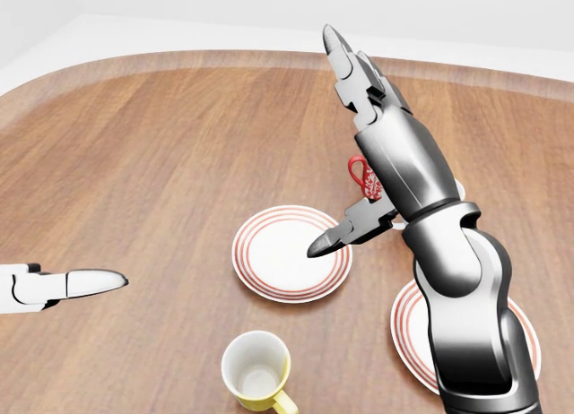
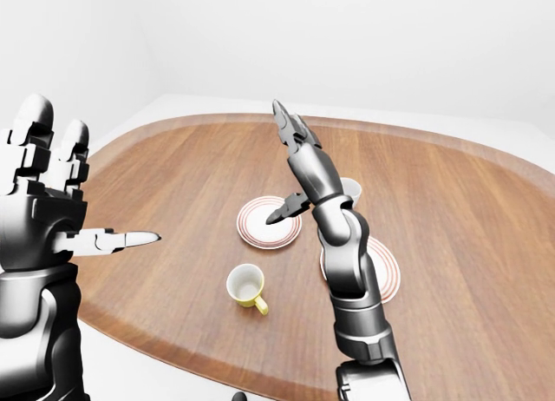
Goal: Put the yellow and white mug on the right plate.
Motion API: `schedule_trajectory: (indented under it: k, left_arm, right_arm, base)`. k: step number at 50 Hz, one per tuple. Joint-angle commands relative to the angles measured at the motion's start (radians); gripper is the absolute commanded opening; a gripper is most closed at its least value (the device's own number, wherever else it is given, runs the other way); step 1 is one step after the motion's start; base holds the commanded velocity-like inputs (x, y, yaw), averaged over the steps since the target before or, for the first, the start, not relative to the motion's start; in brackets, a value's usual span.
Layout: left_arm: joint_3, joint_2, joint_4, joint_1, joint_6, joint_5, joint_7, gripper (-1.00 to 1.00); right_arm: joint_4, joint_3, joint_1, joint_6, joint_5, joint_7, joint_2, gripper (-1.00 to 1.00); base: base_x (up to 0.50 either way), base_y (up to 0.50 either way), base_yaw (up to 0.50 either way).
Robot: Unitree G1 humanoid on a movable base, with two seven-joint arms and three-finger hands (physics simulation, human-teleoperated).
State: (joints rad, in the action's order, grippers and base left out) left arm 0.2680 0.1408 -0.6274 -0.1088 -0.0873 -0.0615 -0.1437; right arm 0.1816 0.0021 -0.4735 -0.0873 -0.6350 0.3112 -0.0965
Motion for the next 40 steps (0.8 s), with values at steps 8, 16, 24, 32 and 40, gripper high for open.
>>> schedule_trajectory:
  k: [8, 16, 24, 32, 40]
  left_arm:
    - [0.09, 0.063, -0.001, -0.053, 0.0, -0.066, 0.006, 0.91]
    - [0.091, 0.069, -0.006, -0.054, 0.0, -0.076, 0.012, 0.91]
    - [0.085, 0.067, -0.008, -0.05, 0.0, -0.074, 0.012, 0.91]
    - [0.083, 0.065, -0.004, -0.047, 0.0, -0.072, 0.009, 0.91]
    - [0.082, 0.064, -0.001, -0.047, 0.0, -0.069, 0.006, 0.91]
  right_arm:
    - [-0.251, 0.194, 0.094, 0.0, -0.328, 0.068, 0.141, 1.0]
    - [-0.299, 0.188, 0.108, 0.0, -0.348, 0.046, 0.167, 1.0]
    - [-0.312, 0.193, 0.119, 0.0, -0.354, 0.037, 0.174, 1.0]
    - [-0.346, 0.2, 0.128, 0.0, -0.35, 0.009, 0.183, 1.0]
    - [-0.401, 0.211, 0.14, 0.0, -0.339, -0.032, 0.193, 1.0]
  base:
    - [0.0, 0.0, 0.0]
    - [0.0, 0.0, 0.0]
    - [0.0, 0.0, 0.0]
    - [0.0, 0.0, 0.0]
    - [0.0, 0.0, 0.0]
